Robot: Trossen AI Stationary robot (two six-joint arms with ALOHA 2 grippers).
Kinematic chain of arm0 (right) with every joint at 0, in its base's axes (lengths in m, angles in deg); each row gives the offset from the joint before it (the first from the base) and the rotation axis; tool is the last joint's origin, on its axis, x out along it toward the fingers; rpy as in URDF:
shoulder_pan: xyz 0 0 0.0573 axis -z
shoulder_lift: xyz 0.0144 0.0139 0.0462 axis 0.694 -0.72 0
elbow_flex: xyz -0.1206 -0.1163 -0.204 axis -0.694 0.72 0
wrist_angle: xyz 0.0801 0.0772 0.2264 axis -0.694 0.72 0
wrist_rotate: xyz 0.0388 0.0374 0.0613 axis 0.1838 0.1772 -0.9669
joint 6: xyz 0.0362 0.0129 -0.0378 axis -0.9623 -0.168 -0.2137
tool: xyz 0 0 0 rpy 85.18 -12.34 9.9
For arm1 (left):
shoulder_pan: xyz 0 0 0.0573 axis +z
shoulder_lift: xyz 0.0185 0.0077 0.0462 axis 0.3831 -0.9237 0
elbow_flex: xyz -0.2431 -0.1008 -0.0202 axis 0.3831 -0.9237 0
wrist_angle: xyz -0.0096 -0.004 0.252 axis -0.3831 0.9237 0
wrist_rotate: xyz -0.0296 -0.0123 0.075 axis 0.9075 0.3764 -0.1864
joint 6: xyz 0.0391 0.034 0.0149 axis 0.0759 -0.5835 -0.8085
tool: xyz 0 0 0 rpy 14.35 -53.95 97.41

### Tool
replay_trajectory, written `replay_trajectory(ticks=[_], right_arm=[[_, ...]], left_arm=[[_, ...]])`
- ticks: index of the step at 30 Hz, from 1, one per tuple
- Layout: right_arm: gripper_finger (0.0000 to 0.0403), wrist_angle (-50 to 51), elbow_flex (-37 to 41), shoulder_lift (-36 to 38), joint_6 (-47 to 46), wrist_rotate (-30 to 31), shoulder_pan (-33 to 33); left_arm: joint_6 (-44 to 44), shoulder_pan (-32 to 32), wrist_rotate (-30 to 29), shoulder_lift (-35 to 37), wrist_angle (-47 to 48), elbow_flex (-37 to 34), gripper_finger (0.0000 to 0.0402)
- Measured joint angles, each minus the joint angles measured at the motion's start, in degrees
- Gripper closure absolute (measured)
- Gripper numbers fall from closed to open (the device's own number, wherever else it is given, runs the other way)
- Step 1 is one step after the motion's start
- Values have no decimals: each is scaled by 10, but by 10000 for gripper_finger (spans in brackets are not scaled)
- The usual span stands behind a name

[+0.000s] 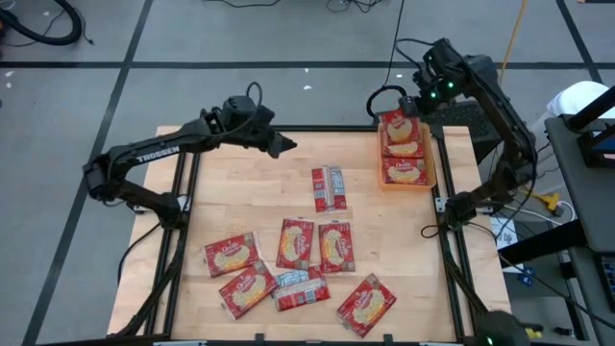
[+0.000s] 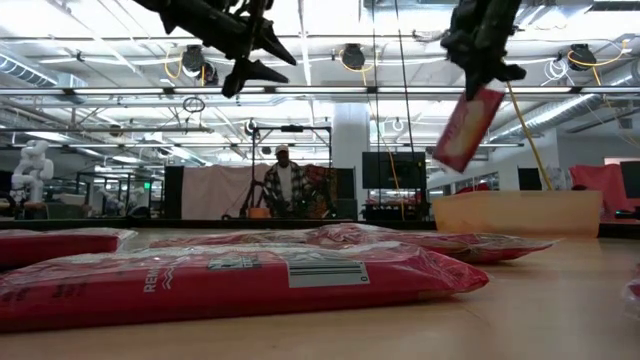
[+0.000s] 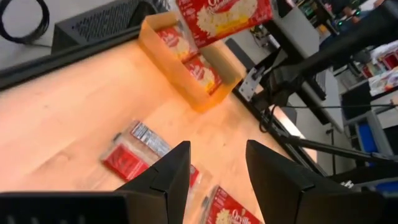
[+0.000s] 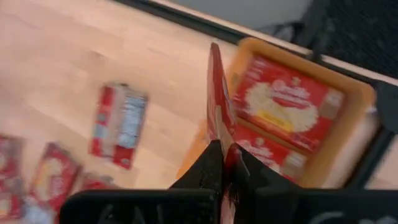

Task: Sort popcorn bags into baskets
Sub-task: Put the red popcorn bag into the orange bin

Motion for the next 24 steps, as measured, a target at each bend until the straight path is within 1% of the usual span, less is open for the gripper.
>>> replay_trajectory(ticks=[5, 12, 15, 19, 24], right_arm=[[403, 2, 0, -50, 6, 1, 28], [403, 0, 0, -119, 5, -1, 47], [403, -4, 0, -140, -10, -1, 49], [403, -16, 0, -157, -20, -2, 48], [403, -54, 0, -160, -57, -7, 48]], left_arm=[[14, -5, 0, -10, -2, 0, 245], [24, -5, 0, -15, -3, 0, 245], [28, -5, 0, -15, -3, 0, 245], [29, -5, 0, -15, -3, 0, 245], [22, -5, 0, -15, -3, 0, 245]])
